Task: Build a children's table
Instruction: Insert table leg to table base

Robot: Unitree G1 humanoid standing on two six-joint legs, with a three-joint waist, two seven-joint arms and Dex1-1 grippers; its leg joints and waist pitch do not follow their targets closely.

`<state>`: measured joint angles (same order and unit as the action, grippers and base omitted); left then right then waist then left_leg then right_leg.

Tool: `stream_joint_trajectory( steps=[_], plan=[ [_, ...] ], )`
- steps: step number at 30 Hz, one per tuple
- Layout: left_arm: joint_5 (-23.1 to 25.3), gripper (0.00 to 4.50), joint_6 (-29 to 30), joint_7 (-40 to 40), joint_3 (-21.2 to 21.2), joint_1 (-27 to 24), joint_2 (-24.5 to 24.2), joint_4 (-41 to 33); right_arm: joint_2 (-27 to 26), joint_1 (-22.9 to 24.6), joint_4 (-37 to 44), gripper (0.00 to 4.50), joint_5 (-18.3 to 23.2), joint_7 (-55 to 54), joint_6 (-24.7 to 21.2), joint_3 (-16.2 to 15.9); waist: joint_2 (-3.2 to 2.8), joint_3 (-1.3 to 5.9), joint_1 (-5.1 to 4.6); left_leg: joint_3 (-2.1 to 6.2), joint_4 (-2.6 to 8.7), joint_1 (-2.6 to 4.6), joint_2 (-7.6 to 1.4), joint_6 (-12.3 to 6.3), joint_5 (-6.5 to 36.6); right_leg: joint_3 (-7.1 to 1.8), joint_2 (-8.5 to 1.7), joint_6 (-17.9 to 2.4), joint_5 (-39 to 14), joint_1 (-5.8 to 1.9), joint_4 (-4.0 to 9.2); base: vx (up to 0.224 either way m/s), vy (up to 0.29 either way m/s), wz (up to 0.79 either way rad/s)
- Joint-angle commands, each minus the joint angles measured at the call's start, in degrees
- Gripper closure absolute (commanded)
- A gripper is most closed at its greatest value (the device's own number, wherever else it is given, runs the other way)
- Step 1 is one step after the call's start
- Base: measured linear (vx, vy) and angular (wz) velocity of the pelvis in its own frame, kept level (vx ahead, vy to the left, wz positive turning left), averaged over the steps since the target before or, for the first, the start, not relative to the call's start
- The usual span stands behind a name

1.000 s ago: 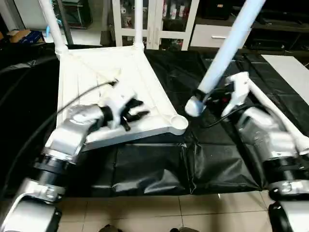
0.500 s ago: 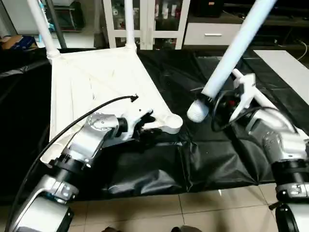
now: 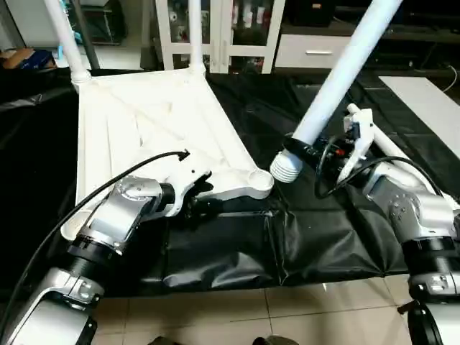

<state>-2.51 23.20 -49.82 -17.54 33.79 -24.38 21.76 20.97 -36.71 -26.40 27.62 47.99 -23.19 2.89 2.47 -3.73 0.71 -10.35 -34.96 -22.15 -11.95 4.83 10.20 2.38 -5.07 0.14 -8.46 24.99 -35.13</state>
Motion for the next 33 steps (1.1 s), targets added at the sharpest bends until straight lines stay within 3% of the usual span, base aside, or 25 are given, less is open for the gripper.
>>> stream_joint_trajectory(
  steps=[1, 2, 3, 8, 10, 11, 12, 14, 15, 16, 17, 19, 20, 21, 23, 25, 30, 33],
  plan=[
    [0.6, 2.34, -0.9, 0.2, -0.8, 0.5, 0.6, 1.0, -0.4, -1.3, -1.4, 2.66, -0.8, -0.2, 1.6, -0.1, 0.36, 4.35, 0.05, -0.39, 3.88, 0.73, -0.39, -2.19, 11.7, -1.26, -1.59, -11.0, -17.6, -3.21, 4.15, 0.0, 0.0, 0.0],
    [1.0, 2.34, -1.3, 0.7, -0.8, 0.9, 0.8, 1.6, -1.0, -1.7, -1.6, 2.66, -0.7, -0.6, 1.6, 0.1, 0.37, 4.14, -0.02, -0.39, 3.97, 0.71, -0.39, -2.08, 11.9, -1.32, -1.53, -10.7, -17.6, -3.09, 4.26, 0.0, 0.0, 0.0],
    [1.2, 2.38, -1.6, 1.7, -0.6, 1.7, 1.4, 2.7, -1.8, -2.2, -1.9, 2.66, -0.6, -0.9, 1.7, 0.1, 0.8, 4.14, -0.12, -0.44, 3.95, 0.72, -0.38, -2.18, 11.7, -1.33, -1.48, -10.7, -17.2, -3.06, 4.24, 0.0, 0.0, 0.0],
    [2.1, 2.86, -2.8, 1.7, -0.9, 4.4, 2.6, 5.8, -3.2, -3.8, -3.4, 2.66, -1.0, -0.5, 2.2, 0.0, 0.76, 3.97, 0.13, -0.31, 4.13, 0.85, -0.53, -2.13, 11.6, -1.33, -1.64, -11.2, -16.2, -3.03, 4.1, 0.0, 0.0, 0.0],
    [2.8, 3.06, -2.9, 0.0, -2.0, 5.1, 2.5, 6.5, -3.0, -4.6, -5.1, 2.66, -2.0, -0.2, 3.4, -0.3, 0.31, 4.15, -0.01, -0.24, 4.16, 0.88, -0.45, -1.42, 11.6, -1.26, -1.47, -11.7, -14.1, -3.12, 4.02, 0.0, 0.0, 0.0],
    [2.9, 3.16, -3.1, -0.3, -2.2, 5.2, 2.6, 6.7, -2.9, -4.7, -5.4, 2.66, -2.3, -0.3, 3.7, -0.3, 0.39, 4.24, 0.04, -0.21, 4.14, 0.9, -0.48, -1.32, 11.4, -1.25, -1.5, -12.0, -13.2, -3.21, 3.81, 0.0, 0.0, 0.0],
    [3.2, 3.27, -3.4, -0.7, -2.7, 5.6, 2.9, 7.2, -2.7, -4.8, -5.9, 2.66, -3.0, -0.5, 4.4, -0.3, -0.28, 4.27, 0.04, -0.26, 4.13, 1.02, -0.48, -1.3, 11.1, -1.31, -1.47, -12.8, -10.8, -3.16, 3.83, 0.0, 0.0, 0.0],
    [3.1, 3.35, -3.3, -1.5, -3.0, 5.8, 3.1, 7.4, -2.3, -4.1, -4.5, 2.66, -3.2, -0.7, 4.4, -0.1, -0.26, 4.64, 0.14, -0.28, 3.92, 0.92, -0.39, -1.56, 9.3, -1.32, -1.41, -14.2, -6.3, -3.69, 3.17, 0.0, 0.0, 0.0],
    [3.2, 3.44, -3.4, -2.2, -3.4, 6.0, 3.2, 7.5, -2.0, -3.0, -2.3, 2.66, -2.7, -1.0, 3.6, 0.4, -1.35, 4.71, 0.4, -0.14, 3.89, 0.98, -0.36, -1.96, 8.0, -1.31, -1.46, -15.2, -3.5, -3.87, 2.75, 0.0, 0.0, 0.0],
    [3.6, 3.54, -3.8, -2.9, -4.1, 5.9, 3.1, 7.8, -1.6, -2.0, -0.6, 2.66, -2.4, -0.9, 3.1, 0.8, -0.75, 4.7, 0.31, -0.31, 3.86, 1.02, -0.42, -2.47, 7.8, -1.26, -1.32, -15.7, -2.0, -3.94, 2.87, 0.0, 0.0, 0.0],
    [3.6, 3.62, -3.8, -2.9, -4.1, 5.9, 3.1, 7.8, -1.6, -2.0, -0.6, 2.66, -2.4, -0.9, 3.1, 0.8, -0.98, 4.75, 0.41, -0.26, 3.84, 1.04, -0.37, -2.66, 7.8, -1.25, -1.3, -16.0, -1.5, -4.07, 2.77, 0.0, 0.0, 0.0],
    [4.6, 3.71, -4.9, -3.8, -5.4, 5.8, 3.1, 8.9, -0.9, -1.3, 0.4, 2.66, -2.6, -1.0, 3.2, 1.3, -1.2, 4.71, 0.45, -0.35, 3.83, 1.11, -0.34, -3.19, 8.6, -1.28, -1.35, -16.1, -2.2, -4.13, 3.06, 0.0, 0.0, 0.0],
    [5.0, 3.77, -5.2, -4.2, -6.0, 5.7, 3.1, 9.3, -0.6, -1.4, 0.4, 2.66, -2.7, -1.0, 3.4, 1.5, -0.94, 4.75, 0.51, -0.35, 3.84, 1.08, -0.32, -3.07, 9.3, -1.27, -1.4, -16.2, -3.5, -4.23, 3.12, 0.0, 0.0, 0.0],
    [5.2, 3.77, -5.3, -4.3, -6.2, 5.7, 3.0, 9.5, -0.4, -1.5, 0.2, 2.66, -2.8, -1.0, 3.5, 1.6, -1.32, 4.65, 0.54, -0.34, 3.84, 1.1, -0.3, -2.97, 9.8, -1.29, -1.43, -16.2, -4.5, -4.16, 3.2, 0.0, 0.0, 0.0],
    [5.9, 3.91, -5.2, -5.5, -7.4, 5.5, 2.9, 10.1, 0.2, -1.9, -0.5, 2.66, -2.9, -0.9, 3.9, 2.0, -1.18, 4.54, 0.53, -0.41, 3.85, 1.09, -0.28, -2.78, 11.0, -1.33, -1.47, -15.6, -7.6, -4.11, 3.56, 0.0, 0.0, 0.0],
    [7.1, 4.02, -5.5, -5.8, -8.3, 5.7, 2.7, 10.9, 0.7, -2.4, -1.4, 2.66, -2.9, -0.9, 4.3, 2.5, -1.43, 4.55, 0.72, -0.41, 3.86, 1.24, -0.33, -2.28, 11.9, -1.37, -1.53, -14.6, -10.7, -3.93, 3.85, 0.0, 0.0, 0.0],
    [7.3, 4.46, -4.1, -6.0, -8.2, 5.3, 2.2, 10.7, -1.0, -3.0, -5.3, 2.66, -3.4, -2.6, 6.8, 3.5, -1.4, 4.57, 0.72, -0.42, 3.9, 1.14, -0.31, -1.78, 12.4, -1.3, -1.51, -14.5, -11.5, -3.75, 3.92, 0.0, 0.0, 0.0],
    [7.1, 4.49, -2.6, -7.2, -8.4, 3.2, 0.9, 8.1, -2.0, -3.8, -8.3, 2.66, -3.6, -2.9, 7.2, 3.4, -1.43, 4.65, 0.51, -0.28, 4.0, 0.93, -0.38, -1.83, 11.3, -1.28, -1.61, -14.8, -10.4, -3.93, 3.62, 0.0, 0.0, 0.0]
  ],
)
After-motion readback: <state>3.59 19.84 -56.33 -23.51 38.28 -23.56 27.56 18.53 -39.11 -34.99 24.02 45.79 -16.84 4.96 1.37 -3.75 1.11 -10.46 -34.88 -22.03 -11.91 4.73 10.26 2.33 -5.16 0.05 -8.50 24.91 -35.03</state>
